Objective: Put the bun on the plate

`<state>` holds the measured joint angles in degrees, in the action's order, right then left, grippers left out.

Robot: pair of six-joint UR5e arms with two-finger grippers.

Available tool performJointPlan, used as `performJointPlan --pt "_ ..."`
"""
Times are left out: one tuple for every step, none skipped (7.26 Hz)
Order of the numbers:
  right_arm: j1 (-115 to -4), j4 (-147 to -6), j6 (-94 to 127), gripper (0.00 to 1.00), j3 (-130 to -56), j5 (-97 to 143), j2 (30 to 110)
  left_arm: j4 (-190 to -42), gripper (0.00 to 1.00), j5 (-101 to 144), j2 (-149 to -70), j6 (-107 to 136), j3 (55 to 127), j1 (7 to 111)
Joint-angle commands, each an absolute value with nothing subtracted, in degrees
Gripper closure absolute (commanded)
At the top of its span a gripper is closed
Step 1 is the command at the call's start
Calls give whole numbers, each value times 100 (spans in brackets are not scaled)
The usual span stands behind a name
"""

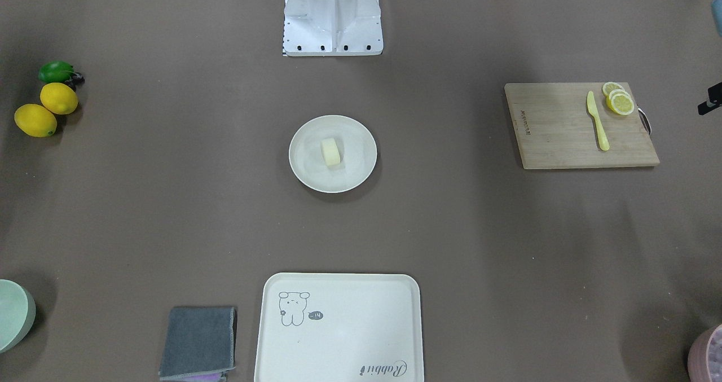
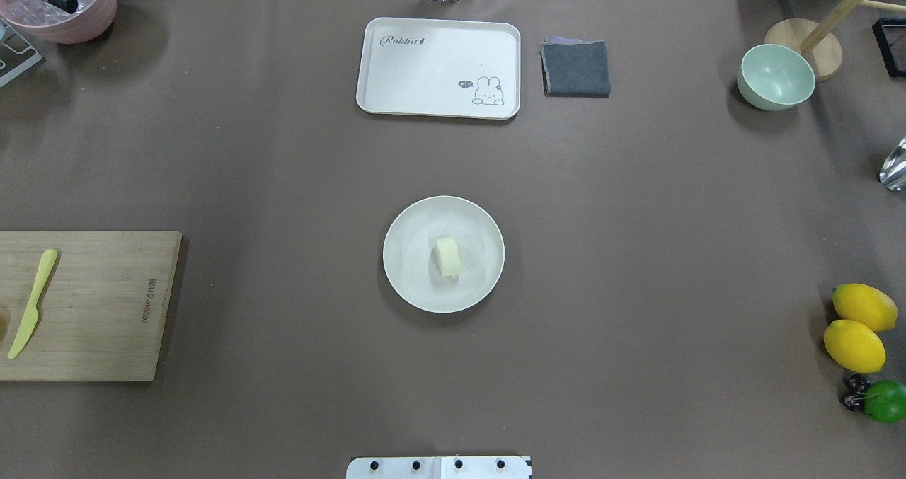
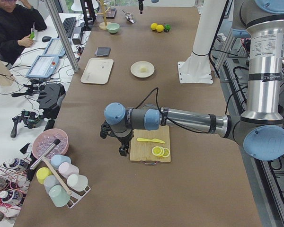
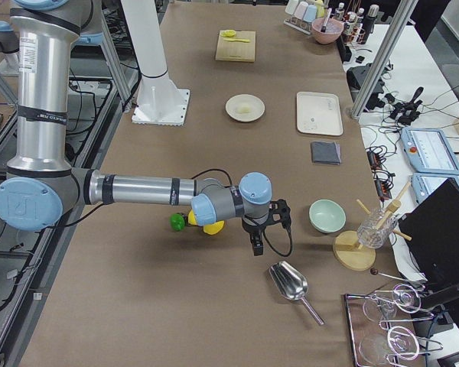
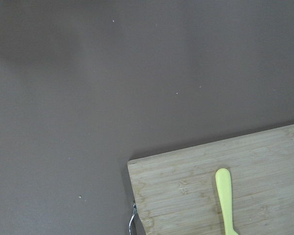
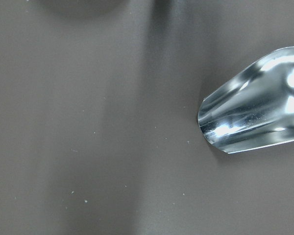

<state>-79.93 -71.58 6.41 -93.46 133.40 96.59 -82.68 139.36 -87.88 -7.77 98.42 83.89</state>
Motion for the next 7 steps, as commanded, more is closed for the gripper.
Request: performJointPlan --pt "-8261 -7242 185 0 -9290 14014 9651 -8235 2 13922 -8815 -791 9774 8394" --pt "-8166 -7573 176 0 -9307 13705 9572 -8235 2 13922 -8842 -774 9765 8394" --pt "-8330 -8185 10 0 -9299 13598 9310 -8261 2 13904 -8850 -765 9765 8394" --pt "-8393 -8713 -313 0 -9308 13405 9116 -8262 2 13904 -8851 -765 9808 8463" --pt "-8472 -9223 -577 0 -9316 13160 8888 -8262 2 13896 -8816 -765 9817 8490" --pt "-8516 -9376 -867 0 -9299 12983 8799 -8262 2 13896 -8850 -739 9783 8490" --pt "-8508 -9378 -870 0 -9290 12860 8772 -8288 2 13896 -8868 -747 9782 8490"
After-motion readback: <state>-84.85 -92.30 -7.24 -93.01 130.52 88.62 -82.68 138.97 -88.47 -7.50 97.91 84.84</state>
